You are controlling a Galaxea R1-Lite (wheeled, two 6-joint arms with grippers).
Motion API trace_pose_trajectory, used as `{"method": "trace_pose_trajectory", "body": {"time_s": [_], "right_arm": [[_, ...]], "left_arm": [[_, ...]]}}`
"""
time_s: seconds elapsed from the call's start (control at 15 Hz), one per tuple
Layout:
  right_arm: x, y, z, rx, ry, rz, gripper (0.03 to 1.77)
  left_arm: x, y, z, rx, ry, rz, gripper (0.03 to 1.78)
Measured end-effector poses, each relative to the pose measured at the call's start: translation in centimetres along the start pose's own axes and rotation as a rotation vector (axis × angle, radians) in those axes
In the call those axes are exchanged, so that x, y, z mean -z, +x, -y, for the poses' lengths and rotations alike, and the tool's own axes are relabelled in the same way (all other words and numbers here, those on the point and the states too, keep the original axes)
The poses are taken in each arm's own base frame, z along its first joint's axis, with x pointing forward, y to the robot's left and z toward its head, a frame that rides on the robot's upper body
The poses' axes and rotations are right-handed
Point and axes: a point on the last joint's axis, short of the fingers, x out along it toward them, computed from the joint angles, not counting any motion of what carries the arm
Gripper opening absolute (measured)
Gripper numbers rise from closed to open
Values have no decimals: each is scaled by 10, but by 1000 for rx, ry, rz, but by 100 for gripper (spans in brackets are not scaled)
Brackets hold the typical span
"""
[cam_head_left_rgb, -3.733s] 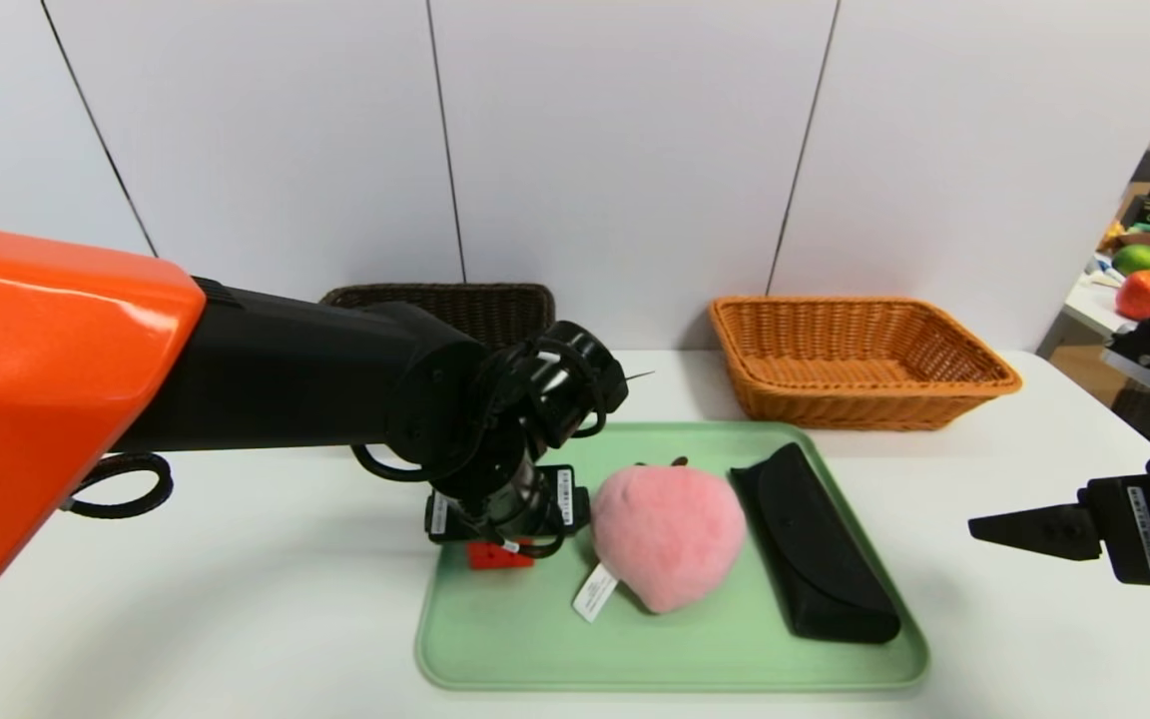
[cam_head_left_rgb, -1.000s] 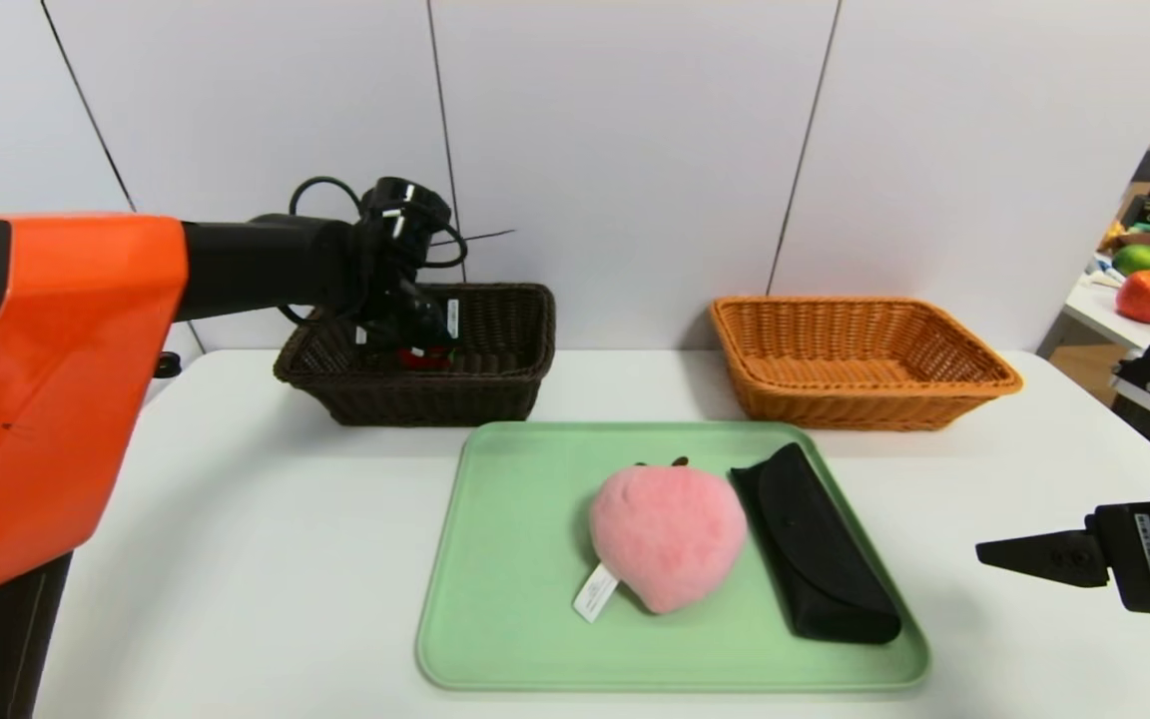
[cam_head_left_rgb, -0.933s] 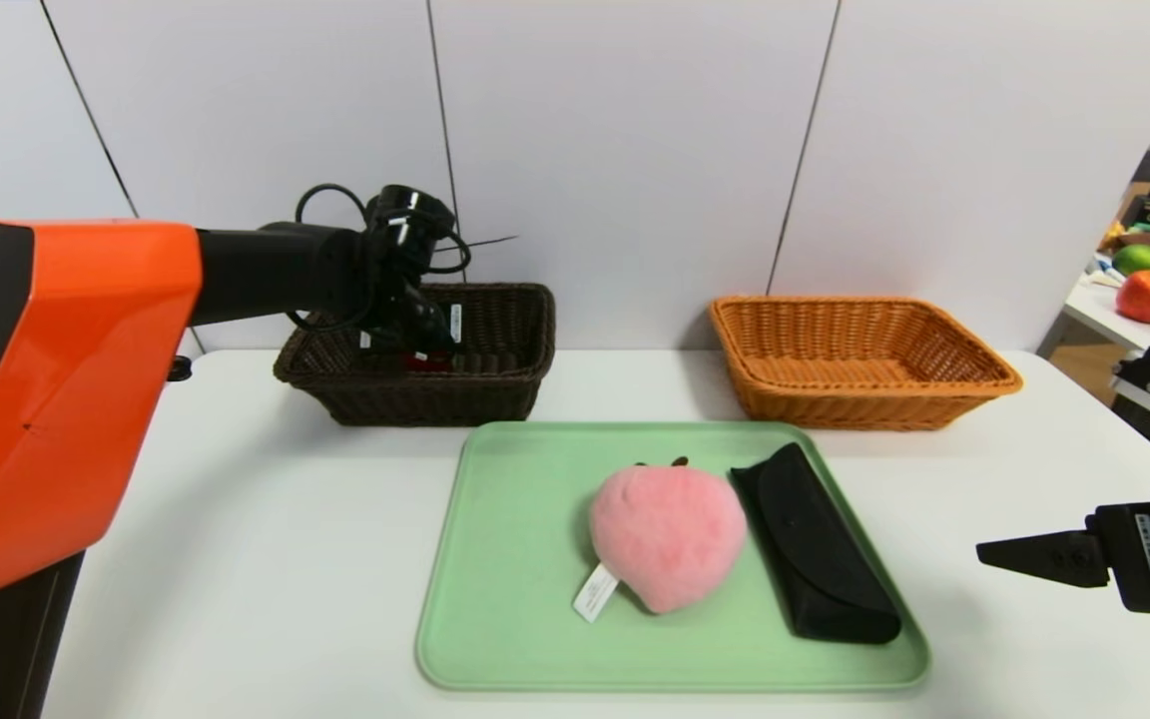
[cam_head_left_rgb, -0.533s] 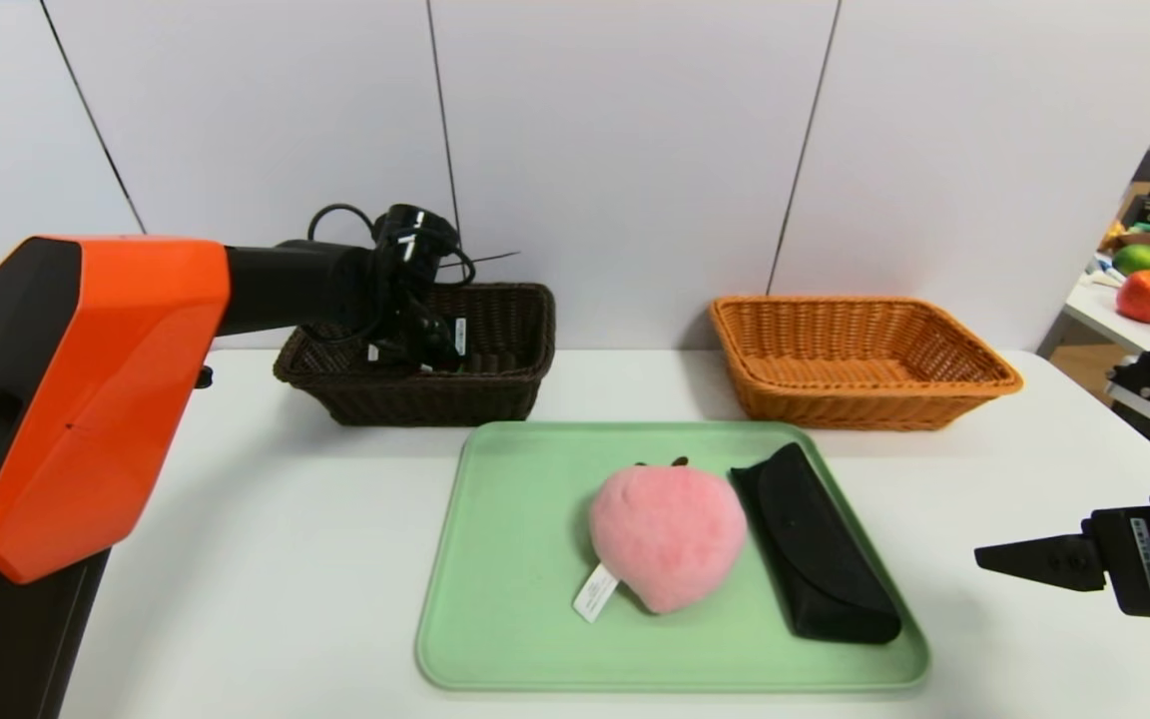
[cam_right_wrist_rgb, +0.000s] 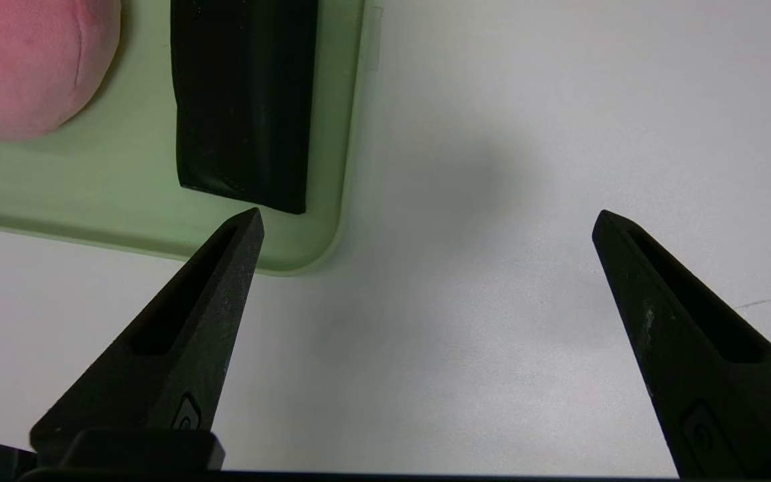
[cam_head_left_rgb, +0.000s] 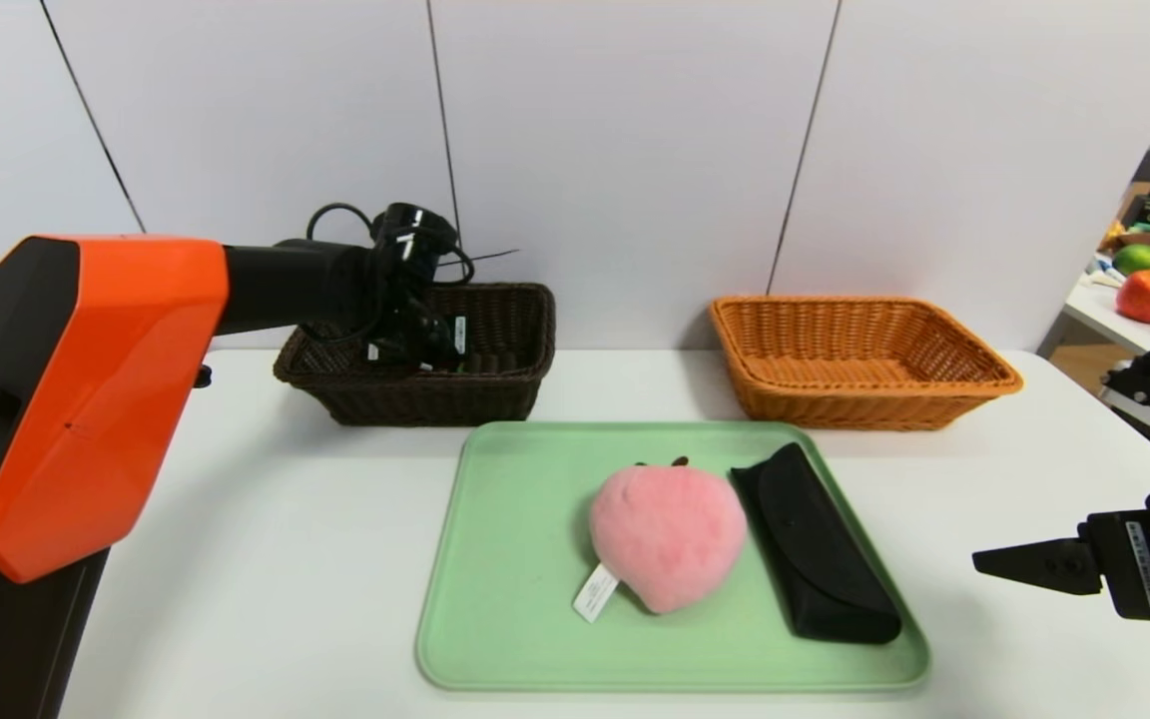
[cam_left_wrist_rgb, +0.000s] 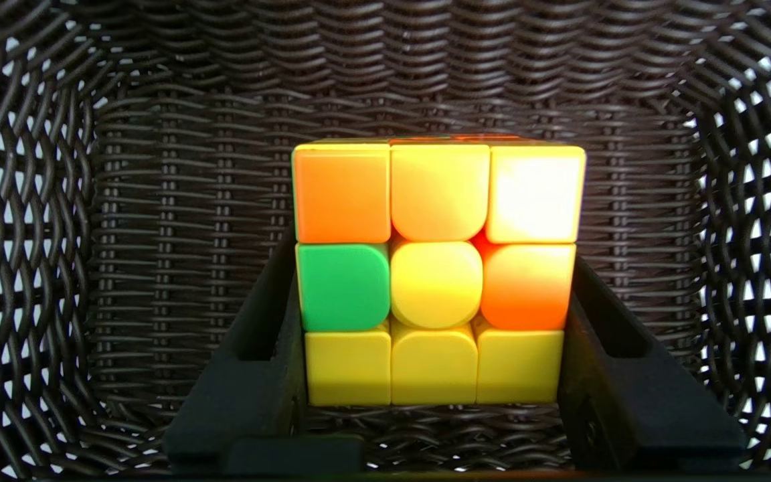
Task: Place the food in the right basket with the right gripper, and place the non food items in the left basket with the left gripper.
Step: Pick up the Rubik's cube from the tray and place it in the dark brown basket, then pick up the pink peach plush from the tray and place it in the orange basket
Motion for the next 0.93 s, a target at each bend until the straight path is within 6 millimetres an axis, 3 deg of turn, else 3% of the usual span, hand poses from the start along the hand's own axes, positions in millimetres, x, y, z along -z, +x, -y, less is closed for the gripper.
{"method": "trace_pose_trajectory", "body": {"time_s": [0.2, 0.67, 0.93], "right_arm": [[0, 0, 0, 1, -1, -1, 170], [0, 0, 0, 1, 1, -2, 170], [0, 0, 0, 2, 1, 3, 170]], "left_arm": [[-1, -1, 0, 1, -1, 2, 98], [-3, -4, 0, 3, -3, 10, 140], [-21, -38, -2, 22, -10, 75, 152]]}}
